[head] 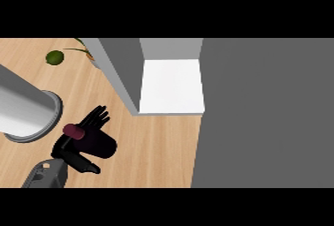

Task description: Pick up the wine, place it into the cabinet and close the cabinet

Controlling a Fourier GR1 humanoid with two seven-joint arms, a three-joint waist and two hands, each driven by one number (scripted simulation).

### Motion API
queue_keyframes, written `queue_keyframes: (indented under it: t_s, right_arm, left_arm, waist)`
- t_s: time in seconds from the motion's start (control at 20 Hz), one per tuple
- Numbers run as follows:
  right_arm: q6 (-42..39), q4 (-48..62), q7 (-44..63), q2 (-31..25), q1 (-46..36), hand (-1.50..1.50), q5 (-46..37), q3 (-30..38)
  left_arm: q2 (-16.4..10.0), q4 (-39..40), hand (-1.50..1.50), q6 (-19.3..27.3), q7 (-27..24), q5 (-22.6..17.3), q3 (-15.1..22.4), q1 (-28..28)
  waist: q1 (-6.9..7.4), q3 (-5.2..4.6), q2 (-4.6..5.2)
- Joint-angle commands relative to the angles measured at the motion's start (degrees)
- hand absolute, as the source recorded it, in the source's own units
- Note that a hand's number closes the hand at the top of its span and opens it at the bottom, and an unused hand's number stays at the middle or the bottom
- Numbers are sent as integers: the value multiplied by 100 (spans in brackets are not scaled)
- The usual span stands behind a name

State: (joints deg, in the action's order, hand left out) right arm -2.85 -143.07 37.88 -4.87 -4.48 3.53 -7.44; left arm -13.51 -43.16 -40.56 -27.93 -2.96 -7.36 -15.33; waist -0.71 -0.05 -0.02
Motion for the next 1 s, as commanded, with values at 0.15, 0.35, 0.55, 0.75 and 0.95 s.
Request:
queue_keyframes:
  t_s: [0.15,0.35,0.55,0.75,0.95]
  right_arm:
    - [199,-598,418,16,-237,-150,70,18]
    - [104,-564,105,87,71,-150,38,-95]
    - [89,-667,374,-39,-52,-150,225,146]
    - [31,-600,231,33,170,-150,315,118]
    - [-40,-445,110,-35,85,-150,303,216]
  left_arm:
    - [7,407,-150,-731,-244,-344,-55,-334]
    - [141,508,150,-931,-676,-102,305,-204]
    - [-20,208,150,-955,-871,76,556,-130]
    - [45,-532,150,-303,-1304,624,1076,139]
    - [15,-291,150,666,-1773,430,608,318]
  waist:
    - [11,-3,-1]
    - [-32,-5,6]
    - [0,-2,-6]
    - [17,3,-26]
    - [34,2,-4]
